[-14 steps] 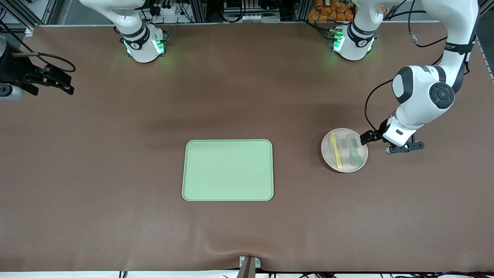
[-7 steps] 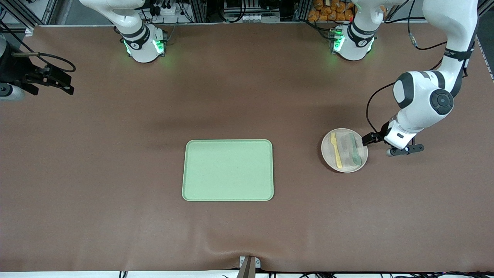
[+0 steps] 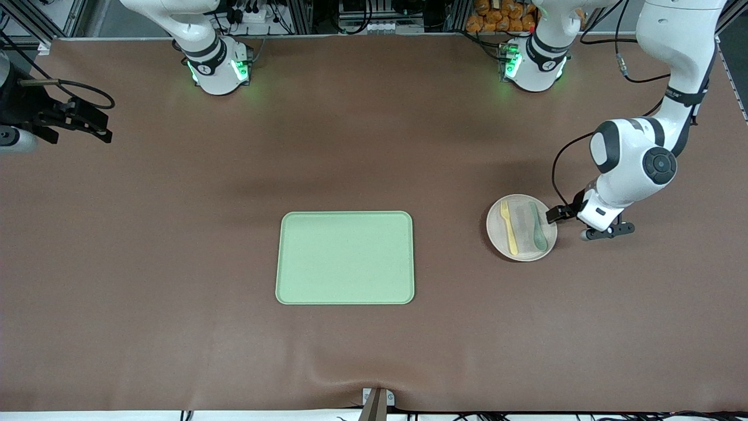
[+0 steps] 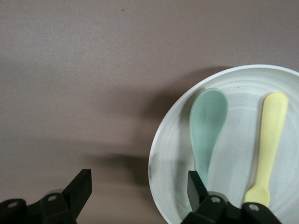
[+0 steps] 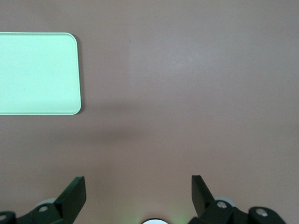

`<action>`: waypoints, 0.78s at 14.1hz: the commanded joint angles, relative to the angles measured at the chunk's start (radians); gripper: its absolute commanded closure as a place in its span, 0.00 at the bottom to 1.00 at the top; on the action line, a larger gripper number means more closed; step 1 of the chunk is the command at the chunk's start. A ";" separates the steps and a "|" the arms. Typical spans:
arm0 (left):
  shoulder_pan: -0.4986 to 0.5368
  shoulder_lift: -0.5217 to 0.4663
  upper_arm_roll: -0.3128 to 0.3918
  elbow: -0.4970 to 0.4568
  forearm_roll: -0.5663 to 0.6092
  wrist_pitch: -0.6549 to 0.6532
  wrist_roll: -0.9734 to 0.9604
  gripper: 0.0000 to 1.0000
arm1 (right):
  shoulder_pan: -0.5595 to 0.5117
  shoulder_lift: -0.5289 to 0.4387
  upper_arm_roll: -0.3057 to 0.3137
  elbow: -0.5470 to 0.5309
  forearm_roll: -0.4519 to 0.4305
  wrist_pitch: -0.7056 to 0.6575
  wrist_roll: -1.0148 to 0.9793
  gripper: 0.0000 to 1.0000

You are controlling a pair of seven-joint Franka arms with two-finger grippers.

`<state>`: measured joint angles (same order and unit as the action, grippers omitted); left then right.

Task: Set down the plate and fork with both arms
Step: 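Lower the left gripper and pinch the white plate's rim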

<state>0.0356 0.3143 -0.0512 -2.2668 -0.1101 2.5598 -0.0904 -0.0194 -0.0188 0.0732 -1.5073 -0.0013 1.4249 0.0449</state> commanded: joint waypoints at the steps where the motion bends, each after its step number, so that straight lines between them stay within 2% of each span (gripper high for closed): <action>1: 0.003 0.026 -0.007 0.004 -0.025 0.036 0.015 0.20 | 0.003 0.007 -0.004 0.016 0.000 -0.014 -0.010 0.00; 7: 0.000 0.058 -0.009 0.012 -0.026 0.046 0.012 0.33 | 0.003 0.007 -0.004 0.016 0.000 -0.015 -0.010 0.00; 11: -0.005 0.068 -0.007 0.020 -0.026 0.046 0.005 0.55 | 0.001 0.007 -0.004 0.016 0.000 -0.015 -0.010 0.00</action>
<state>0.0315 0.3720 -0.0528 -2.2597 -0.1136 2.5932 -0.0904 -0.0194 -0.0188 0.0729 -1.5073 -0.0013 1.4235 0.0449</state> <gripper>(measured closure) 0.485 0.000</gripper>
